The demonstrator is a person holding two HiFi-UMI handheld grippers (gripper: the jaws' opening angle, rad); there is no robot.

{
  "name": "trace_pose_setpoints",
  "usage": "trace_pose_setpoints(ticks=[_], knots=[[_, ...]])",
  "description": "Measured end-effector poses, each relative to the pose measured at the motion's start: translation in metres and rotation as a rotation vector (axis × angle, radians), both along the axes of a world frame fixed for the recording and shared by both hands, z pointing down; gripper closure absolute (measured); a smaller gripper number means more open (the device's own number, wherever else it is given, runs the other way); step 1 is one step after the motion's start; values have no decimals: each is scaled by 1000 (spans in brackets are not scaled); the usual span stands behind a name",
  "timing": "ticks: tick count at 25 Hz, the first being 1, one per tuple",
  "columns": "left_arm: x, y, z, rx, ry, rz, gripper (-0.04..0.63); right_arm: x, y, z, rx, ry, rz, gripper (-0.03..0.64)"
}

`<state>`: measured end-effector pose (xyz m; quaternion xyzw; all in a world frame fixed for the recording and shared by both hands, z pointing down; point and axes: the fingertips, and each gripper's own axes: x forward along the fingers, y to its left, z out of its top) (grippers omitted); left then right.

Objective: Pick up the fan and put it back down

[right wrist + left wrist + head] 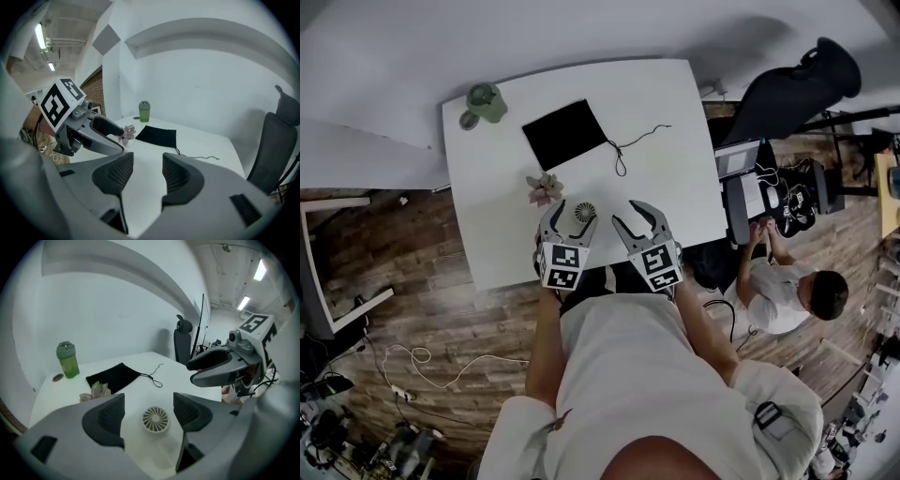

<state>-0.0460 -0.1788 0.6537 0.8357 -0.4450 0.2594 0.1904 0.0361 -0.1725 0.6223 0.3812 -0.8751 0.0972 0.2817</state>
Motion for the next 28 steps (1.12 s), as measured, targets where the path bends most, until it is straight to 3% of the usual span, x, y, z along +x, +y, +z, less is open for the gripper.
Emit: trace_pose_setpoints(ticks=[15, 22, 28], knots=[[-34, -11, -149, 344, 55, -83, 291, -5, -13, -133, 280, -108, 38, 419], [-44, -3, -185, 422, 67, -88, 296, -10, -8, -163, 348, -111, 32, 419], [-50, 4, -196, 440, 78, -72, 298, -16, -2, -172, 364, -112, 46, 420]])
